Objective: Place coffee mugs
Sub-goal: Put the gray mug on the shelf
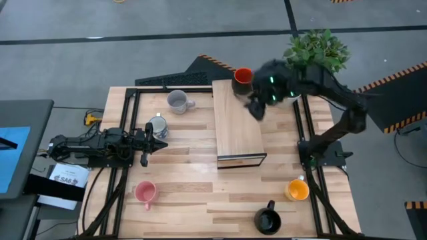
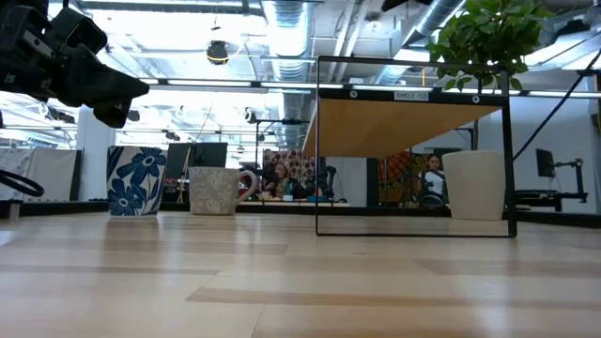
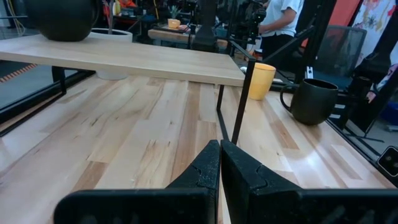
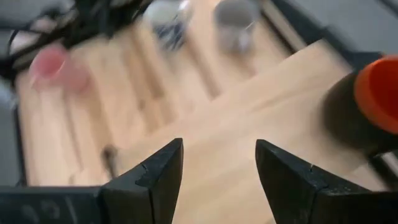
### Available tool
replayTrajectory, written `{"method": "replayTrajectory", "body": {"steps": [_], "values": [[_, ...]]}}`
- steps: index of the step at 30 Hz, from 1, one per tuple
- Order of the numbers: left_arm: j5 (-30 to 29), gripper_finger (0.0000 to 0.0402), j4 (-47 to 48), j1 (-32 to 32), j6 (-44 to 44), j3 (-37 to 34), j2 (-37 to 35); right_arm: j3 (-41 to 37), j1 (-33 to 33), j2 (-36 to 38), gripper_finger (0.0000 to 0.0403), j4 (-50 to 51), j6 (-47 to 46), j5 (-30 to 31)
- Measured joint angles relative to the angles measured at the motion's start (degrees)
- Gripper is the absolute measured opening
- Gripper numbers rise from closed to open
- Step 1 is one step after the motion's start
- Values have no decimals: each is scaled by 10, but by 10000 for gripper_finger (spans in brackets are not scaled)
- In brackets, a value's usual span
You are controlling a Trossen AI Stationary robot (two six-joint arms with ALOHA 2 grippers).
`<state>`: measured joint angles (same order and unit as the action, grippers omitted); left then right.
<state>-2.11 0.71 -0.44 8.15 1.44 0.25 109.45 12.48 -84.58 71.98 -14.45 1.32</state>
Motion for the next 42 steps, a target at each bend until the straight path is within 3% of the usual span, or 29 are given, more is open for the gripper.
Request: {"method": "replayTrajectory", "body": {"steps": [12, 19, 28, 36, 42], "values": [[0, 0, 0, 0, 0, 0, 0, -376, -170, 247, 227, -158, -219, 62], [0, 0, 0, 0, 0, 0, 0, -535, -254, 387, 227, -294, -284, 137], [0, 0, 0, 0, 0, 0, 0, -631, -283, 454, 227, -451, -198, 199], [-1, 0, 0, 0, 0, 0, 0, -638, -257, 431, 227, -514, -154, 199], [-42, 0, -9, 0, -3, 0, 0, -638, -241, 408, 227, -605, -150, 199]]}}
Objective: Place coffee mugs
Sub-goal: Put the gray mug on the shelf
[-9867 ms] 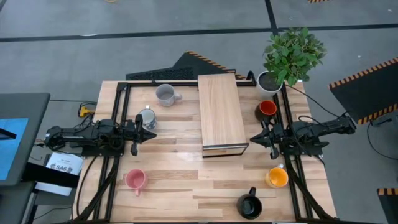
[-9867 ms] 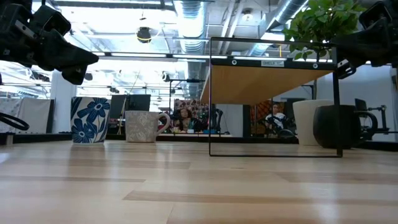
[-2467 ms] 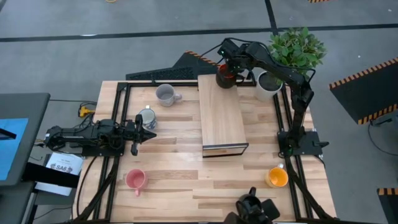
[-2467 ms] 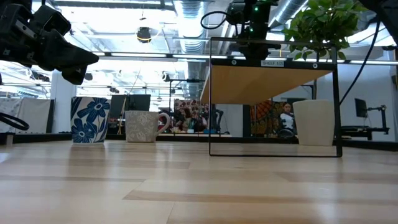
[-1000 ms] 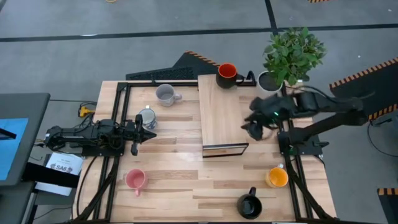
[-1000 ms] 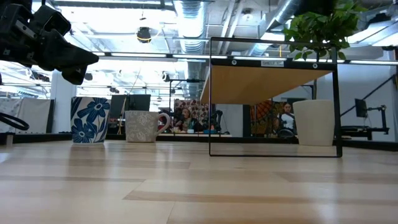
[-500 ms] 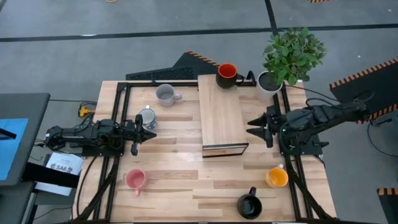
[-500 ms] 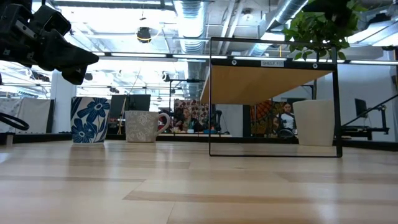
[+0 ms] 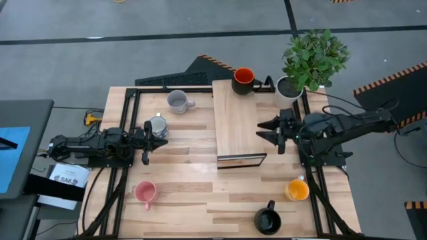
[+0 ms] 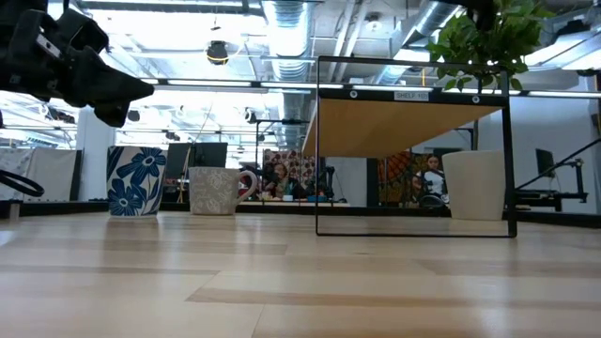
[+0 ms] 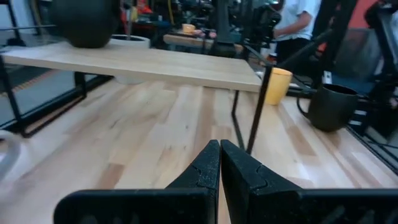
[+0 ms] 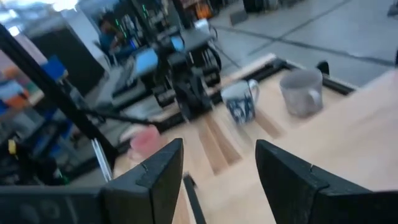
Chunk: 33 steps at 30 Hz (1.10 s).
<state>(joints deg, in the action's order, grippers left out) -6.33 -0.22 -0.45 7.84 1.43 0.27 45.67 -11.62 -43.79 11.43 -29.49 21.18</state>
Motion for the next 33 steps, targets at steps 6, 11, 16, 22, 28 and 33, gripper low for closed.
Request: {"method": "replayTrajectory", "body": {"steps": [6, 11, 16, 22, 28, 33], "values": [[-21, 0, -150, 0, 140, 0, 0, 0, 21, -5, 227, -51, -13, 0], [-77, 0, -306, 2, 198, 0, 1, 0, 34, -6, 227, -51, -35, 0], [-225, 10, -321, 4, 218, 26, 21, 0, 39, -6, 227, -51, -32, 0], [-233, 88, -50, 51, 298, 182, 162, 0, 39, -6, 227, -51, -28, 0], [-95, 163, 197, 196, 284, 377, 371, 0, 39, -6, 227, -50, -28, 0], [79, 180, 314, 347, 187, 503, 565, 1, 39, -6, 227, -38, -28, -3]]}}
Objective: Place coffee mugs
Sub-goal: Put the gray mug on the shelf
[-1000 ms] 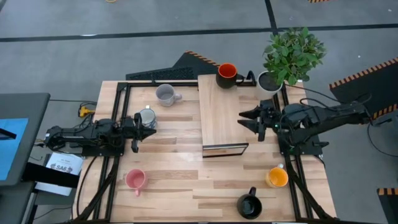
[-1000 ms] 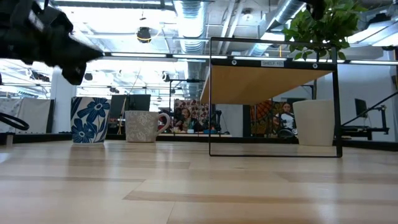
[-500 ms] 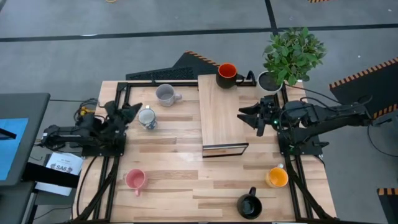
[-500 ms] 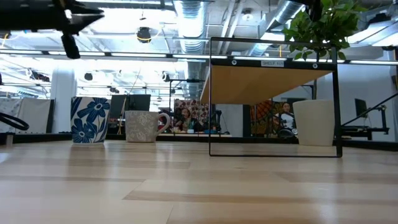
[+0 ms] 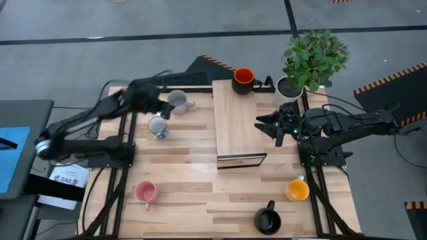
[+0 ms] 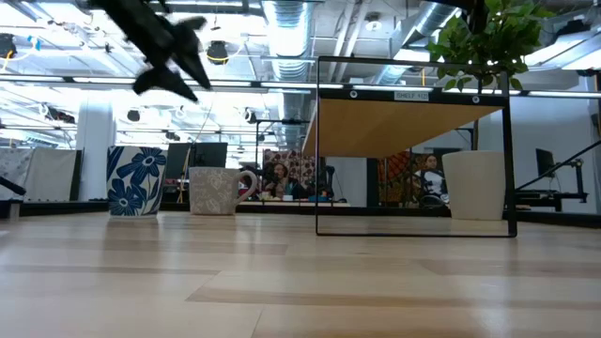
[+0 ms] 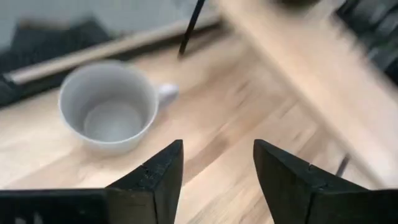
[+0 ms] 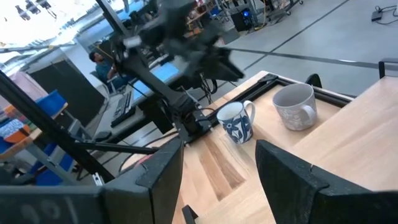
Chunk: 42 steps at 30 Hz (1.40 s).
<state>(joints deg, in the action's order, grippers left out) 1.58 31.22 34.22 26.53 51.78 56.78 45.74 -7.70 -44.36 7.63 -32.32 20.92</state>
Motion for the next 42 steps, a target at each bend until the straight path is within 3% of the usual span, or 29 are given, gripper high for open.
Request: {"method": "replayTrajectory", "body": {"steps": [4, 9, 15, 29, 32, 36, 42], "values": [[74, 181, 69, 53, -57, 79, 142, 0, 0, 0, 227, 15, 0, -1], [56, 181, 119, 62, -107, 147, 271, 0, -1, 0, 227, 30, -2, -1], [19, 181, 119, 51, -147, 182, 353, 0, -1, 0, 227, 31, -2, -1], [-69, 169, 118, 34, -177, 184, 435, 0, -1, 0, 227, 41, -2, -1], [-73, 130, 118, 35, -189, 184, 436, 0, -1, 0, 227, 41, -2, -1], [-75, 29, 159, 32, -211, 206, 432, 0, -1, 0, 227, 41, -2, -1], [-99, 7, 252, 27, -266, 323, 402, 0, -1, 0, 227, 41, -2, -1]]}}
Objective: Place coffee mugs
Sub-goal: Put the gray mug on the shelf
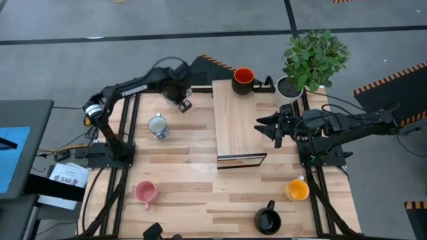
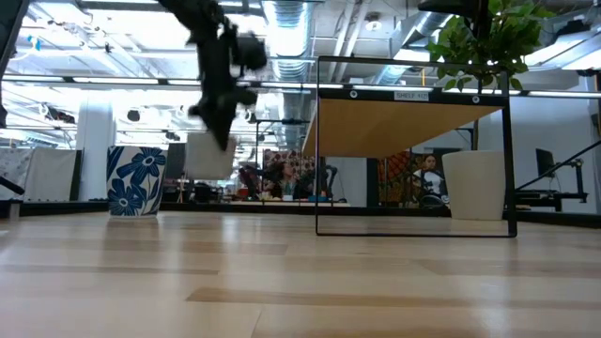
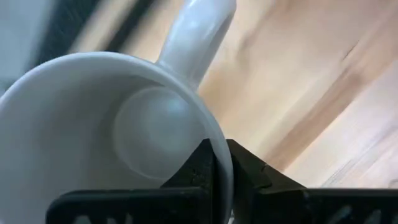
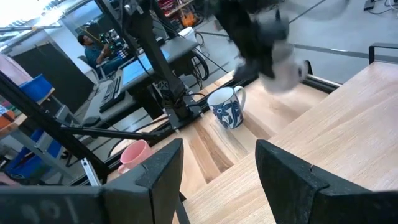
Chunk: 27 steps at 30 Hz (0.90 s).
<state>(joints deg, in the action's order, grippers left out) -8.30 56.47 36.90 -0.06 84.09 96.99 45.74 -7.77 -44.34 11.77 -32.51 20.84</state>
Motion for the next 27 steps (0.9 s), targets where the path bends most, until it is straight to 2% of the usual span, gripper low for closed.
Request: {"method": "replayTrajectory", "body": {"steps": [3, 9, 14, 19, 24, 27], "values": [[0, 6, 42, -7, -33, 86, -8, 0, 0, 0, 227, 0, 0, 0], [9, 4, 52, -57, -156, 244, -4, 0, 0, 0, 227, 0, 0, 0], [47, 3, 42, -118, -258, 295, 6, 0, 0, 0, 227, 0, 0, 0], [49, 3, 28, -168, -348, 320, 36, 0, 0, 0, 227, -1, 0, 0], [11, 3, 42, -177, -387, 374, 105, 0, 0, 0, 227, -2, 0, 0], [18, 3, 70, -165, -385, 431, 154, 0, 0, 0, 227, -2, 0, 0]]}}
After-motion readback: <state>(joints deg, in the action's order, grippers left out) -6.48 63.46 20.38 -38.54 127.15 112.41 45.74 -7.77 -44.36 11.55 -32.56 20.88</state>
